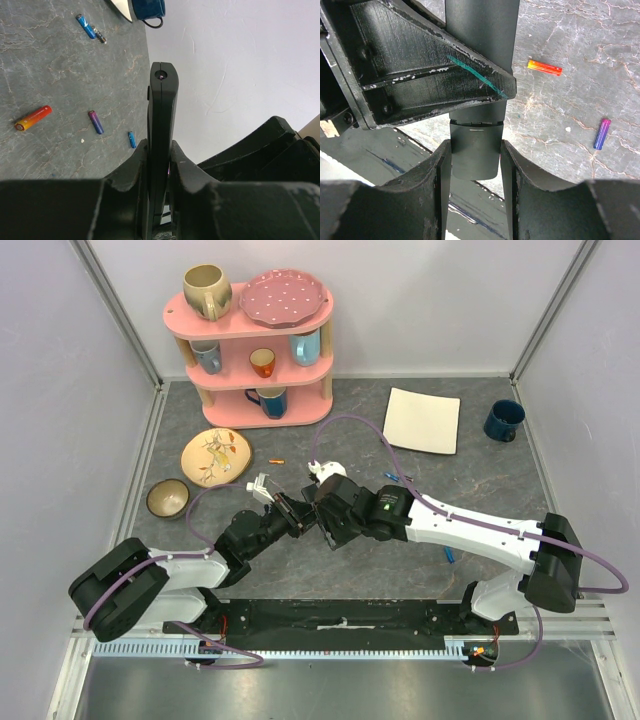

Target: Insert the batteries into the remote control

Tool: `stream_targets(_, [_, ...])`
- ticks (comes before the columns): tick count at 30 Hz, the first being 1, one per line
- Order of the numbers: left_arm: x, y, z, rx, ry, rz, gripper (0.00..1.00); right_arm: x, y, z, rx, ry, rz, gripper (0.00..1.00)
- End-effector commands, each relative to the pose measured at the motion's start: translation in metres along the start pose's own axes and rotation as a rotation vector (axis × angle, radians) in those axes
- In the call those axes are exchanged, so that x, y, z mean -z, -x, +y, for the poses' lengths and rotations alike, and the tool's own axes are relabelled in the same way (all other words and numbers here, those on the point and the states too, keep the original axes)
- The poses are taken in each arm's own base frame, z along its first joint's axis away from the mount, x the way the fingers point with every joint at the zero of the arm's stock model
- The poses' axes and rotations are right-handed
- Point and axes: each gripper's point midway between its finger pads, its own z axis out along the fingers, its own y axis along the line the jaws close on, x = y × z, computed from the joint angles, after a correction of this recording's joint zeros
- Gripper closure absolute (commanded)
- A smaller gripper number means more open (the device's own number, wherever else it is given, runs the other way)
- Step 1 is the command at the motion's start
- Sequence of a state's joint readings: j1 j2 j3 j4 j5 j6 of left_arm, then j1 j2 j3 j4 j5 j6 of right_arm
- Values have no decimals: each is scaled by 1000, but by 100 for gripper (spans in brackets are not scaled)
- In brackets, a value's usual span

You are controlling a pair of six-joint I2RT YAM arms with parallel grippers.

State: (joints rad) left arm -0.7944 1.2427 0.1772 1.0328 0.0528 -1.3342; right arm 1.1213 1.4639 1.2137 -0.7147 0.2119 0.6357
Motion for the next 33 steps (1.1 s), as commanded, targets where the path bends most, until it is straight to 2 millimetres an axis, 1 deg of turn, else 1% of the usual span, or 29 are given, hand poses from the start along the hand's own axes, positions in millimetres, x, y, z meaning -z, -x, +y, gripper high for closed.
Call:
stream_targets(1, [11, -4, -110, 55, -379, 57, 98, -16, -6, -13, 12, -45, 14, 100])
stream_targets(3, [12, -7, -110, 56, -380, 65, 98, -17, -5, -15, 7, -48, 15, 100])
stream_targets(11, [15, -17, -114, 55, -383, 91, 98, -15, 7, -20, -7, -54, -15, 100])
stream_targets(23, [14, -31, -115, 50, -378, 127, 98, -13, 24, -37, -29, -84, -51, 100])
stream_targets(26, [13, -33, -116, 50, -378, 128, 98, -13, 26, -39, -31, -86, -54, 100])
stream_targets(29, [13, -30, -113, 50, -372, 110, 98, -12, 24, -38, -27, -72, -53, 100])
stream_targets(32, [12, -25, -106, 46, -345, 77, 98, -7, 24, -35, -22, -39, -67, 100])
stream_targets(33, [12, -23, -105, 26, -340, 62, 98, -6, 22, -35, -3, -31, -66, 94])
